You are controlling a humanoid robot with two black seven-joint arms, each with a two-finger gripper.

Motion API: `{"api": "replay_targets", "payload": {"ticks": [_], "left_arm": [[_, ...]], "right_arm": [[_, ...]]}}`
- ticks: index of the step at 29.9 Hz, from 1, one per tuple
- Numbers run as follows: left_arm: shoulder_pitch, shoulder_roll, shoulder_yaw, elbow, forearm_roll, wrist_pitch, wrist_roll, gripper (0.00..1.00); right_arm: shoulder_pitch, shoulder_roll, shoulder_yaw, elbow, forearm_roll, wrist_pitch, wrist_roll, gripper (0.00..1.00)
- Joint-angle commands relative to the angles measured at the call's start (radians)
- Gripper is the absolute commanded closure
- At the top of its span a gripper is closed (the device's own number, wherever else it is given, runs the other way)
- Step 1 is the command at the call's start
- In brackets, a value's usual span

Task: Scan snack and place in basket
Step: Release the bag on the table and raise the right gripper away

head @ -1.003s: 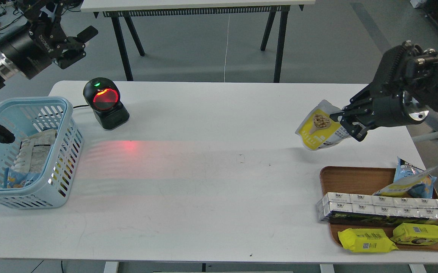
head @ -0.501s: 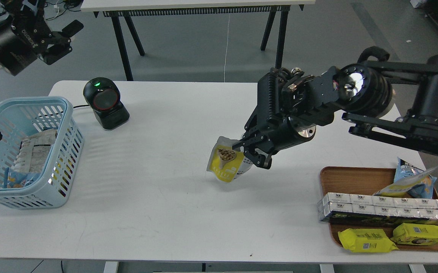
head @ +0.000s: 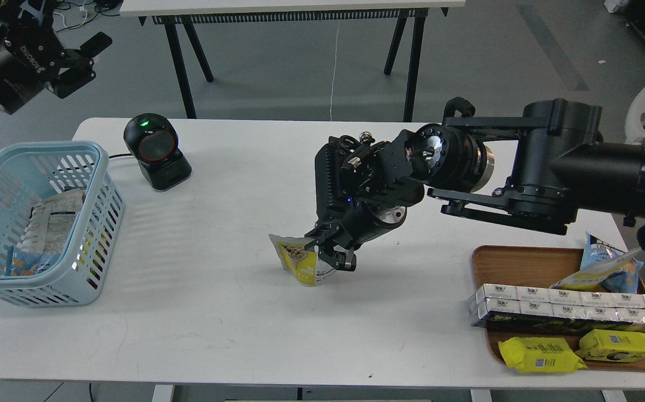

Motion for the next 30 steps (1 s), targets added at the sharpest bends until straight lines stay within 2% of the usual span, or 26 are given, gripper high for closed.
{"api": "replay_targets", "payload": {"ticks": [1, 2, 9, 15, 19, 25, 30], "left_arm": [[0.000, 0.000, 0.000, 0.001, 0.000, 0.000, 0.000, 0.01], [0.000, -0.002, 0.000, 0.004, 0.000, 0.000, 0.000, 0.01], [0.000, 0.000, 0.007, 0.008, 0.014, 0.000, 0.000, 0.01], [-0.015, 0.009, 0.021, -0.046, 0.040, 0.000, 0.000, 0.01], [-0.058, 0.032, 0.032, -0.051, 0.046, 0.000, 0.000, 0.01], [-0.145, 0.026, 0.038, -0.071, 0.153, 0.000, 0.000, 0.01], [-0.265, 0.026, 0.096, -0.153, 0.262, 0.000, 0.000, 0.01]], "right_arm": [[0.000, 0.007, 0.012, -0.004, 0.000, 0.000, 0.000, 0.18], [0.002, 0.007, 0.015, -0.002, 0.000, 0.000, 0.000, 0.03], [0.032, -0.004, 0.168, -0.093, 0.016, 0.000, -0.024, 0.01], [0.048, -0.033, 0.348, -0.287, 0.282, 0.000, -0.070, 0.01], [0.040, -0.088, 0.434, -0.404, 0.434, 0.000, -0.071, 0.01], [0.034, -0.209, 0.462, -0.559, 0.888, 0.000, -0.071, 0.01], [-0.012, -0.306, 0.454, -0.617, 1.348, 0.000, -0.071, 0.01]]}}
